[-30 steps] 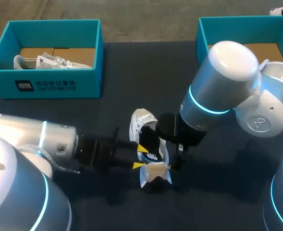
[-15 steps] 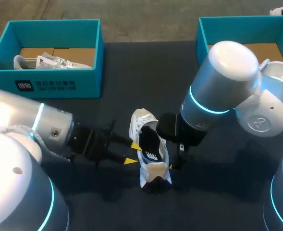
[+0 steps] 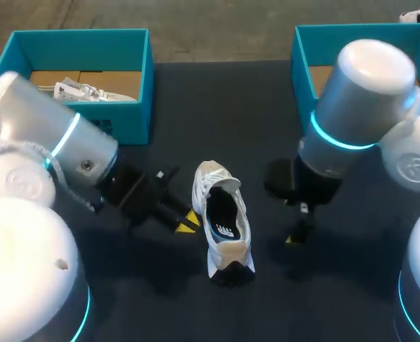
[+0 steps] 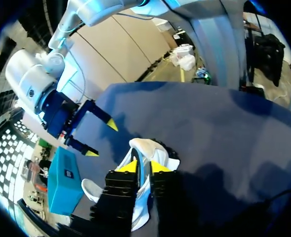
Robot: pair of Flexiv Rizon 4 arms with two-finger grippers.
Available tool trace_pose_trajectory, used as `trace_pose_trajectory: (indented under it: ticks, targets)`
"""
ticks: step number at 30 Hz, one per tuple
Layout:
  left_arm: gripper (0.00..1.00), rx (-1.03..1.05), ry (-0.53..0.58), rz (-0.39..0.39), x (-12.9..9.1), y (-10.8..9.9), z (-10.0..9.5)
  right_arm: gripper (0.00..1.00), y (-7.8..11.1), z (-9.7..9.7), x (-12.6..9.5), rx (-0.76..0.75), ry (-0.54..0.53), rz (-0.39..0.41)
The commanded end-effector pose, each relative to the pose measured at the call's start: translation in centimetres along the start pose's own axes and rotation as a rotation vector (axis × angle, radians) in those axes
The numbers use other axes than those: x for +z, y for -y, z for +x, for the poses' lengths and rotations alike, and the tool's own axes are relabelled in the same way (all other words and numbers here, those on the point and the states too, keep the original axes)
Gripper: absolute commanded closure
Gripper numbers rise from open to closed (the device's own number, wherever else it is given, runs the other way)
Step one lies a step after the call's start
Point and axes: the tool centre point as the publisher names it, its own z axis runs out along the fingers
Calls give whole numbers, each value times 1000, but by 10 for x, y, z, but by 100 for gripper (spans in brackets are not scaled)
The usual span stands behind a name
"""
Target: Take the shoe out of the shoebox, open the shoe tongue, remove and reinsert the insole, then place the shoe into the shoebox
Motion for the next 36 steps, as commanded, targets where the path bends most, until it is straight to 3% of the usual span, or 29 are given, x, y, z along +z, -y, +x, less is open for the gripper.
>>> trace_pose_trajectory:
  ticks: [1,19,26,36]
  targets:
    - [100,35,-347,-19,-12,9,-4,0,28,7,-19,-2,8,-25]
    - [100,39,-370,-16,-14,10,-4,0,28,7,-19,-2,8,-25]
    - [100,164,-470,-36,-12,9,-14,0,63,5,-33,28,-22,-31]
    - [100,307,-647,-95,-4,7,-30,0,88,4,-39,24,-34,-75]
